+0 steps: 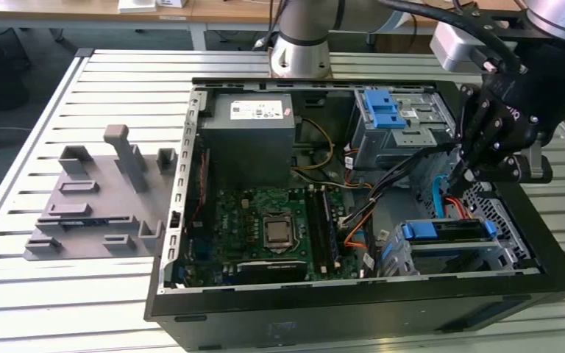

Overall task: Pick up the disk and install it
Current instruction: 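Insert the second disk wire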

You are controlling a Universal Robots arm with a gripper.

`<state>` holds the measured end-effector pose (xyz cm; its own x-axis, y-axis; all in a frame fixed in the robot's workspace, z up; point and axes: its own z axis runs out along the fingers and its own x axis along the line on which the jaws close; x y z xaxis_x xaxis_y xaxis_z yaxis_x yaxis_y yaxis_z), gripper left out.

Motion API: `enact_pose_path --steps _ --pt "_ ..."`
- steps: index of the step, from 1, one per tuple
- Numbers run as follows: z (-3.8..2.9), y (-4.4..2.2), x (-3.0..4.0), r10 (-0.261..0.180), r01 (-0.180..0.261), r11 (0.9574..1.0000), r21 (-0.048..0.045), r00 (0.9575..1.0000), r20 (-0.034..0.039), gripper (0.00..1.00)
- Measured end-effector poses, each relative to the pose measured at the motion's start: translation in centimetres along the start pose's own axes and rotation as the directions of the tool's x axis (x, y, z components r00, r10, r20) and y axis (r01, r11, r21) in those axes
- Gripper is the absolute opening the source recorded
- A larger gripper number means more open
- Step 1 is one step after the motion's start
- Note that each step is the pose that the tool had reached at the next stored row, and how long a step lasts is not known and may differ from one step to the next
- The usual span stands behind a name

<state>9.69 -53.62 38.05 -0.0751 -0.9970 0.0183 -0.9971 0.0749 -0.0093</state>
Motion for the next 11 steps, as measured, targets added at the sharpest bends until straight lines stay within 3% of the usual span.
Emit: enact_pose_path --steps 7,11 --pt "0.91 0.02 -0.11 0.0 0.0 1.0 0.0 1.0 0.0001 0.11" --pt "0.98 0.02 -0.11 0.0 0.0 1.0 0.0 1.0 -0.0002 0.11"
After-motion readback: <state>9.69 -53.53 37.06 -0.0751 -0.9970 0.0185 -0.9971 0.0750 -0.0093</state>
